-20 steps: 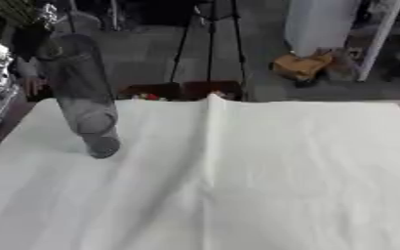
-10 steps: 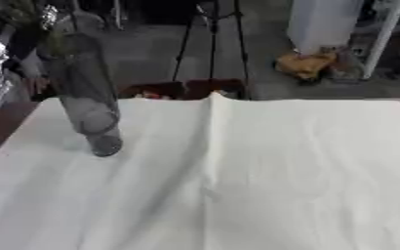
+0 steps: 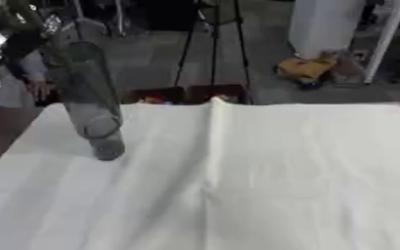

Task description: Arrange flowers into the vase.

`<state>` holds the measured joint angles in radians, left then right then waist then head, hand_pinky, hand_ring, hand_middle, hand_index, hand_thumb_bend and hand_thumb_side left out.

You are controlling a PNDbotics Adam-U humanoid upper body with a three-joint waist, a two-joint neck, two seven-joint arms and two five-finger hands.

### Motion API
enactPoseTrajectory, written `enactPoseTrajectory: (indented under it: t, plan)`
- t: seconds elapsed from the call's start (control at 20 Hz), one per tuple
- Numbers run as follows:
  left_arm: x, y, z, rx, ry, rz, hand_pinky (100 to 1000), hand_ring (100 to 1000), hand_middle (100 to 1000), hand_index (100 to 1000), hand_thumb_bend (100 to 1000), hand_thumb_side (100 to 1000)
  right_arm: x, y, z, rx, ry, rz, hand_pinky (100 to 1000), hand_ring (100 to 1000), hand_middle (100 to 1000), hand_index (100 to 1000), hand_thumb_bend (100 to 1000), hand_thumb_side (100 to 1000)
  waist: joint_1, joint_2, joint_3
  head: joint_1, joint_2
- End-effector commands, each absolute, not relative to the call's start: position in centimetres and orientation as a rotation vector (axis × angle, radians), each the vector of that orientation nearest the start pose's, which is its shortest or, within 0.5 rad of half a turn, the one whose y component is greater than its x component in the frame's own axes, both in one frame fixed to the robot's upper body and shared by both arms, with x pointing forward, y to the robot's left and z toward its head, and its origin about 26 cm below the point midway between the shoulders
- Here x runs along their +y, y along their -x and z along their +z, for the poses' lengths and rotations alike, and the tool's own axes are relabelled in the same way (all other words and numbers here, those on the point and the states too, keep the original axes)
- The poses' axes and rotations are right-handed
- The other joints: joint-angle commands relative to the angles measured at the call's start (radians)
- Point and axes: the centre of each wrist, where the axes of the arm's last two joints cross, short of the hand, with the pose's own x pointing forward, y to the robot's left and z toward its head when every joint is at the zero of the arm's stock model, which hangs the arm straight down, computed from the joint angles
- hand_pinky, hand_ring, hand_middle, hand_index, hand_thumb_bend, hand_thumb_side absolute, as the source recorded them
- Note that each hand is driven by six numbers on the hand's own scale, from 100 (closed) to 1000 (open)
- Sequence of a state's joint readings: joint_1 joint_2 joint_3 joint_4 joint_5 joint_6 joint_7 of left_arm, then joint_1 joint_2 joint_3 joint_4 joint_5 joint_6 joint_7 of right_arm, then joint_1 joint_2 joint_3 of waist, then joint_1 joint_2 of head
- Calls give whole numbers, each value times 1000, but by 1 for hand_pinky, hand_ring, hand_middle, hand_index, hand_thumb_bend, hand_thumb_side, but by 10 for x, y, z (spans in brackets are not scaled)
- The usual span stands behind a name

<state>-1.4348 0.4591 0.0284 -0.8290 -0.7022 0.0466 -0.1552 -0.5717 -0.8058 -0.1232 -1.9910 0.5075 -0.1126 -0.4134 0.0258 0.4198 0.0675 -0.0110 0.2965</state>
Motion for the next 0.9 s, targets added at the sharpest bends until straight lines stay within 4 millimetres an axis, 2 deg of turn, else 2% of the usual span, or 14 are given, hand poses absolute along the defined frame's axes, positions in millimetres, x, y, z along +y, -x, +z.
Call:
enactPoseTrajectory:
  t: [0.05, 0.65, 0.75, 0.85, 0.9]
  plan:
    - [258, -473, 436, -1929, -1078, -818, 861, 1000, 1000, 1000, 188, 976, -319, -281, 359, 2720, -1479, -500, 829, 875, 837, 894, 366, 1000, 12, -55, 1, -2, 1]
    - [262, -470, 439, -1877, -1090, -860, 865, 1000, 1000, 1000, 190, 971, -319, -281, 358, 2721, -1479, -500, 829, 875, 838, 894, 361, 1000, 14, -61, 2, -2, 4]
    - [263, -473, 434, -1842, -1089, -886, 892, 1000, 1000, 1000, 171, 962, -319, -282, 358, 2722, -1479, -500, 829, 874, 838, 893, 348, 1000, 15, -66, 4, -7, 10]
    - [266, -478, 425, -1780, -1075, -922, 897, 1000, 1000, 1000, 186, 976, -319, -282, 357, 2725, -1480, -498, 829, 874, 838, 893, 345, 1000, 17, -74, 7, -13, 20]
    - [267, -479, 423, -1762, -1065, -935, 899, 1000, 1000, 1000, 221, 999, -319, -282, 357, 2726, -1480, -498, 828, 874, 838, 893, 343, 1000, 17, -77, 8, -14, 22]
